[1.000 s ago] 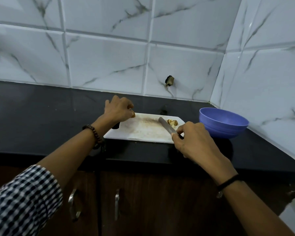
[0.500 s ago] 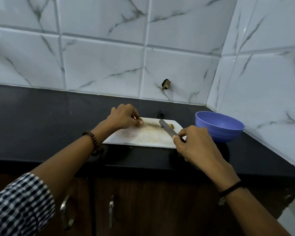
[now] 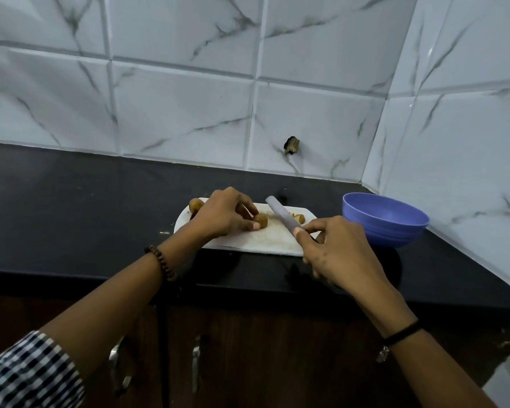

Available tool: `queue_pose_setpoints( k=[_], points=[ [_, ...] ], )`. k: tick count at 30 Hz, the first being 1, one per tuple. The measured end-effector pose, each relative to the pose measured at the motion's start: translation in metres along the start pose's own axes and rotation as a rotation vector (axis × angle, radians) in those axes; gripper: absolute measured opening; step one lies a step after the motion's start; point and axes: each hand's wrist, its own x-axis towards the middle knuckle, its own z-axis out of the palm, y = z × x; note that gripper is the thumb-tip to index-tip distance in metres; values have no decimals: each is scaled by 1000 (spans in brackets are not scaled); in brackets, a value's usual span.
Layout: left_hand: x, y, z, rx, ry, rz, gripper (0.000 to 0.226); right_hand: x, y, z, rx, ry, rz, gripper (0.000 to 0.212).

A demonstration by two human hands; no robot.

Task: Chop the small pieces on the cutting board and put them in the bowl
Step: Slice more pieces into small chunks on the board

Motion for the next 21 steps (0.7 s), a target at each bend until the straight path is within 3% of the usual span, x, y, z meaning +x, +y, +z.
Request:
queue_pose_setpoints(
  k=[5, 21],
  points=[
    [-6, -3, 4, -30, 80, 32, 25, -1, -4, 10, -25, 11, -36, 27],
    [-8, 7, 1, 139, 112, 59, 24, 9, -26, 27, -277, -7, -57, 33]
  ],
)
